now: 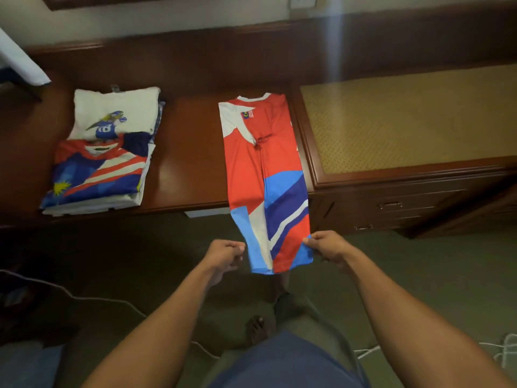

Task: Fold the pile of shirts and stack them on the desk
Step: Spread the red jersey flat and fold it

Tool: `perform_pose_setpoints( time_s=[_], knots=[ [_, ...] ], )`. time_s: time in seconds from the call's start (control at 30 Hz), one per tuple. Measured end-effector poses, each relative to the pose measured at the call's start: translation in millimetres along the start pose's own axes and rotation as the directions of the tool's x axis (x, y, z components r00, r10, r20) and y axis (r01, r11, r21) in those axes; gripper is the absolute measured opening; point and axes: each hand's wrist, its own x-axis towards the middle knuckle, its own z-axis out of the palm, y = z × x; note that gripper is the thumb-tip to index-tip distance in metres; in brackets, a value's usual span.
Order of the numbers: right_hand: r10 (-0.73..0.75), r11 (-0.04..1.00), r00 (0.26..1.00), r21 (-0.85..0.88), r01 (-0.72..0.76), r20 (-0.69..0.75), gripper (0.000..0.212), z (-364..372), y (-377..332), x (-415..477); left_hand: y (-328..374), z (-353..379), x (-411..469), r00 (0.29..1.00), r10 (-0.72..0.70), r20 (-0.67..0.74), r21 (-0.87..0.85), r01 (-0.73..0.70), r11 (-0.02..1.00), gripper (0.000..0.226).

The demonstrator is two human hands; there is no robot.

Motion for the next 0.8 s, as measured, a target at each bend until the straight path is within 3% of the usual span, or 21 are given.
perform_pose_setpoints(
  time_s=[0.33, 0.67, 0.8],
  knots=[
    [-0.001, 0.997, 1.0, 0.081, 0.001, 0.001, 0.016, 14.1, -25.2, -15.4, 9.8, -0.2, -7.0, 0.986, 0.146, -0.085, 0.026, -0.144, 0.989, 0.029],
    [-0.113, 0.977, 0.989, 0.194, 0.093, 0.093, 0.012, 5.4, -60.9, -22.7, -33.8, 7.3, 50.7, 0.998, -0.024, -0.063, -0.072, 0.02, 0.997, 0.059],
    [-0.15, 0.964, 0.978, 0.24, 0.113, 0.143, 0.01, 5.1, -53.4, -12.4, -54.2, 15.7, 94.7, 0.995, -0.084, 0.057, -0.147, 0.091, 0.985, 0.076]
  ],
)
